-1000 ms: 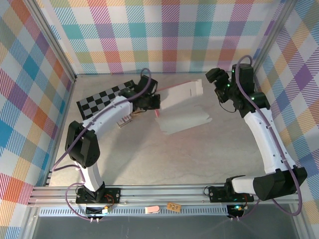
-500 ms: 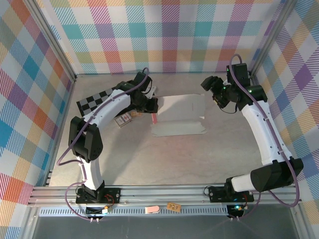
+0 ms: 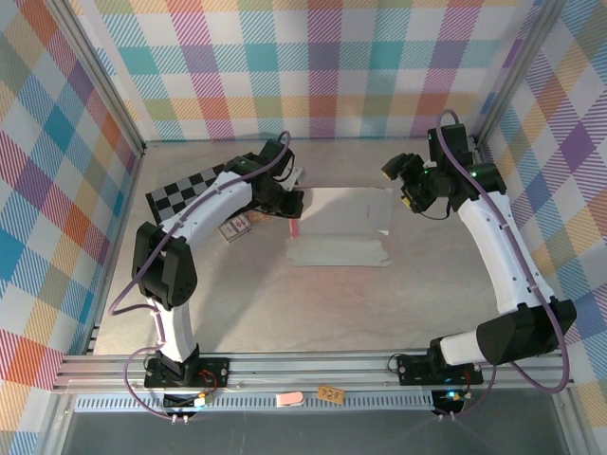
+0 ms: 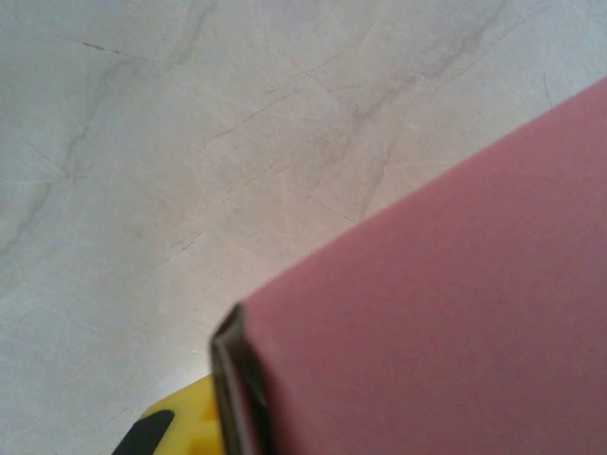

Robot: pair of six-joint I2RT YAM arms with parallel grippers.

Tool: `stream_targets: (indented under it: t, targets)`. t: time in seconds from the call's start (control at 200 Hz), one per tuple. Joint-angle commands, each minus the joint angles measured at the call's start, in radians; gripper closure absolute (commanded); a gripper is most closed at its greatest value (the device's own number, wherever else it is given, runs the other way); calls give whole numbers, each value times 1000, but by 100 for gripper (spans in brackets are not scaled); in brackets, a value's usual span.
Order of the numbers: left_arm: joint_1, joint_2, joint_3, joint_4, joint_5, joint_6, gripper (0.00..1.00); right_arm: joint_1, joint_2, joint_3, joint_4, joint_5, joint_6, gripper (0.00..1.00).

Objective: Fold the paper box

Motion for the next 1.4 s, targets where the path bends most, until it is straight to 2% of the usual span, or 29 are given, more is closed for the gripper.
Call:
stream_targets:
  t: [0.0,0.38,0.535,0.765,1.195,1.395]
  targets:
    - [-26,-9,35,-33,-3,22,100,9,36,-19,59,-28,76,31]
    - [-31,-6,62,-42,10,40,100,9,216,93,25,18,-104,40]
    - [-31,-5,70,-49,-3,44,100,9,212,83,20,7,-115,42]
    - [-32,4,86,-63,-22,50,100,5,134,112,-17,65,-151,41]
    - [-36,-11,90,-53,-22,40,100,-4,230,122,-8,-28,-156,42]
    - [-44,-12,92,-43,-25,30,100,-3,225,70,28,-84,-109,48]
